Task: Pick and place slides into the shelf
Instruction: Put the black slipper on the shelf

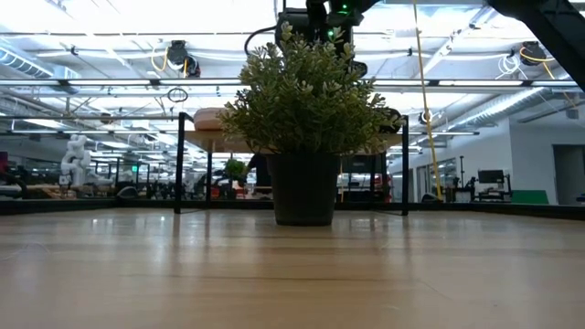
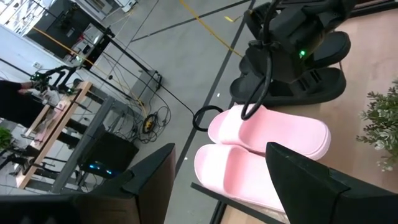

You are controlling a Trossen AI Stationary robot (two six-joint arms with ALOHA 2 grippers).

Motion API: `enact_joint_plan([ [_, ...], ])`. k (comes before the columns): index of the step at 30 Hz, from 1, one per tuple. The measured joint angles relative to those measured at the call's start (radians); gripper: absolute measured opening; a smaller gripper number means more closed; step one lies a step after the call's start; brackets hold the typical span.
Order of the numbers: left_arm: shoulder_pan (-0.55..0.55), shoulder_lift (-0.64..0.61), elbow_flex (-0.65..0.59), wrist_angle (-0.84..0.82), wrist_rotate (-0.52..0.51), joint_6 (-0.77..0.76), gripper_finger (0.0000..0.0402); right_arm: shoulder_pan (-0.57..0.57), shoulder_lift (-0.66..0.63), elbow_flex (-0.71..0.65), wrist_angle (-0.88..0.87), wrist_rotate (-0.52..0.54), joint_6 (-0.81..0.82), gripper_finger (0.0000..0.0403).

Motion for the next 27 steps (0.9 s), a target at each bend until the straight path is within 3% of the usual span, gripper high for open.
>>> enact_joint_plan([
  [9,0.0,0.0,0.0,0.0,0.0,0.0,0.0255,0.019,0.003,-0.002,0.001,0.09,-0.088,0.0004],
  [27,0.0,0.0,0.0,0.005,0.0,-0.009,0.0255,0.019,0.002,-0.002,-0.057,0.059,-0.107,0.0002],
])
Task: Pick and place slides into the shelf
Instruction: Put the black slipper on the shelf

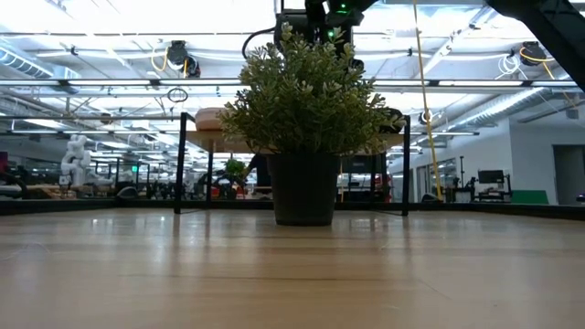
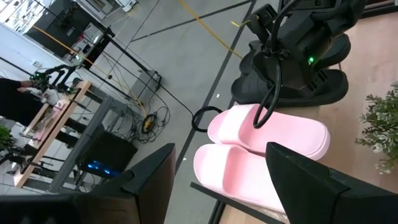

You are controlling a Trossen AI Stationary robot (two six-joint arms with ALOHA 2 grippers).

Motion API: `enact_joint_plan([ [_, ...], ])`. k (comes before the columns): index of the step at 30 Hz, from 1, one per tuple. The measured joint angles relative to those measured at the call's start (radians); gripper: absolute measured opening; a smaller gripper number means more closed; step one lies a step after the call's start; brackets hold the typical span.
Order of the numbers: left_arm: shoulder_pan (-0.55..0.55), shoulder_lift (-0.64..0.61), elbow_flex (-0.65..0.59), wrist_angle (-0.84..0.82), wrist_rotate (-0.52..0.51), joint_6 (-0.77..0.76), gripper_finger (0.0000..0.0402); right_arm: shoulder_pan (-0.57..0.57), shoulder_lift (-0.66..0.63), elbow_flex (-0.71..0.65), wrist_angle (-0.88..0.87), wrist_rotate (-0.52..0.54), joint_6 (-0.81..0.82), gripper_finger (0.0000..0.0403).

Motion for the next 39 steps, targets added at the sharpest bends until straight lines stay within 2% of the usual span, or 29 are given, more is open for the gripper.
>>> enact_joint_plan([
  [9,0.0,0.0,0.0,0.0,0.0,-0.001,0.0255,0.001,0.0,0.0,-0.02,0.018,-0.003,0.0001],
  [22,0.0,0.0,0.0,0.001,0.001,-0.004,0.0255,0.003,-0.001,0.0,0.056,0.013,0.0,0.0001],
  [31,0.0,0.0,0.0,0.004,0.002,-0.027,0.0255,-0.001,-0.001,0.001,0.053,0.013,0.12,0.0001],
  [39,0.0,0.0,0.0,0.004,0.003,-0.027,0.0255,0.0,-0.001,0.002,0.054,-0.004,0.152,0.0001],
])
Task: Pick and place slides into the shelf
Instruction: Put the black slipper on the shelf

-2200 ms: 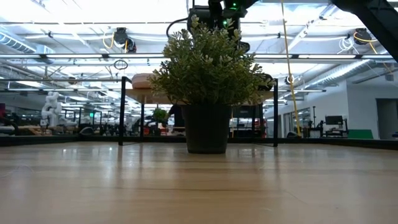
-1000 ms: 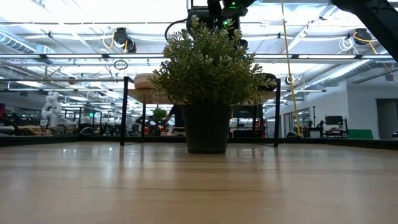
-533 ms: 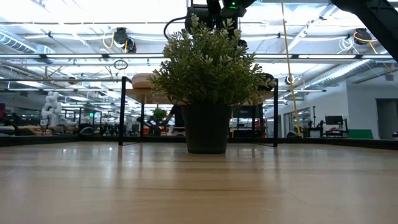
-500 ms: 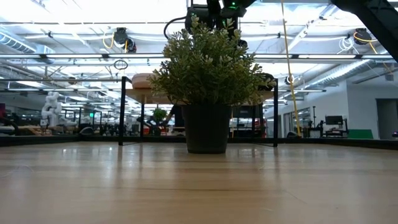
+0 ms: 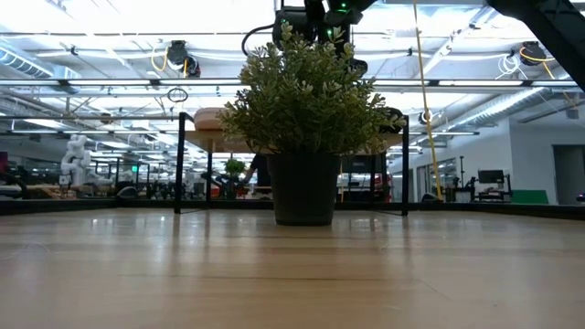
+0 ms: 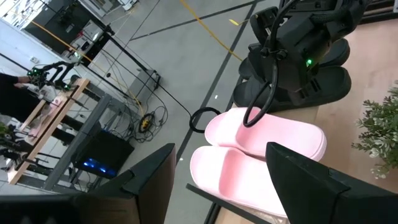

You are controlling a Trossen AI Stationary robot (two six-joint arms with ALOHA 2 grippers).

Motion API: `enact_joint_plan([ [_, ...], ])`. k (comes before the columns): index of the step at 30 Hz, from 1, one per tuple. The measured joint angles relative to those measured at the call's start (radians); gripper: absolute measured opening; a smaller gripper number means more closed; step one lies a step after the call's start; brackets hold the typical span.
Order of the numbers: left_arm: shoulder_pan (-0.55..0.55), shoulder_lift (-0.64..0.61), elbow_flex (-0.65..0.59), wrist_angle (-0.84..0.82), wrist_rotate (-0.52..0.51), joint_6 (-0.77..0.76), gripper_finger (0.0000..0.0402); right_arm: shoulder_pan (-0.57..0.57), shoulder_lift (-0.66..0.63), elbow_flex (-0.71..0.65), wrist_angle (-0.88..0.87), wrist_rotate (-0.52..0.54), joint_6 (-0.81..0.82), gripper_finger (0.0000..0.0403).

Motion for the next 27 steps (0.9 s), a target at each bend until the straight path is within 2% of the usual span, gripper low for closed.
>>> enact_joint_plan([
  [7,0.0,0.0,0.0,0.0,0.0,0.0,0.0255,0.0,0.0,0.0,0.019,-0.009,-0.048,0.0009],
  [11,0.0,0.0,0.0,0.0,0.001,0.0,0.0255,0.0,-0.002,0.0,0.065,-0.058,-0.058,0.0015],
  [22,0.0,0.0,0.0,-0.001,0.05,0.005,0.0255,0.0,-0.002,0.0,0.124,-0.106,-0.127,0.0021],
  [27,0.0,0.0,0.0,-0.001,0.051,0.007,0.0255,0.0,-0.002,0.0,0.122,-0.109,-0.152,0.0052],
])
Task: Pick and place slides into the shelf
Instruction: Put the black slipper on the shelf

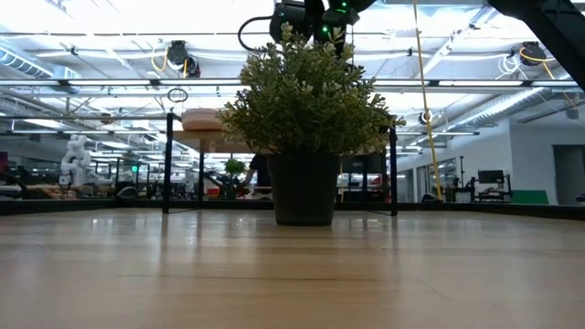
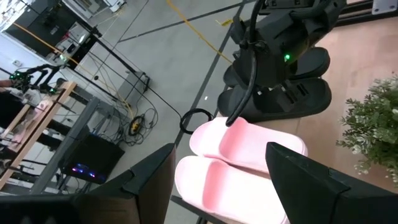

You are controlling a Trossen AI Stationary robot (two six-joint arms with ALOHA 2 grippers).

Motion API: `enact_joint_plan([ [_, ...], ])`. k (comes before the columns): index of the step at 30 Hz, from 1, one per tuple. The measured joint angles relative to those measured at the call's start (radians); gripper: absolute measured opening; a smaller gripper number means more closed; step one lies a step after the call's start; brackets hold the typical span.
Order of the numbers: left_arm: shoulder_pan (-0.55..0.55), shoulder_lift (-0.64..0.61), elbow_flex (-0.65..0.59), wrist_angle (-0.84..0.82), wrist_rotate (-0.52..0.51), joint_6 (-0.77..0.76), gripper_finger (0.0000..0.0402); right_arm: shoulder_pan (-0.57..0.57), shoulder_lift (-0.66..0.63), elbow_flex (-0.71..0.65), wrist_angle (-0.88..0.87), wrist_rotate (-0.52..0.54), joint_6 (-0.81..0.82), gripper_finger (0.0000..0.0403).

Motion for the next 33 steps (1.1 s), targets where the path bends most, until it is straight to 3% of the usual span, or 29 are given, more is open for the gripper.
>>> enact_joint_plan([
  [8,0.0,0.0,0.0,0.0,0.0,0.008,0.0255,0.0,0.0,0.0,-0.001,-0.008,-0.011,0.0135],
  [15,0.0,0.0,0.0,0.0,0.0,0.008,0.0255,0.001,0.0,0.0,-0.001,-0.01,-0.033,0.0177],
  [33,0.0,0.0,0.0,-0.001,0.0,0.005,0.0255,0.007,-0.032,0.0,-0.005,-0.001,-0.037,0.0196],
])
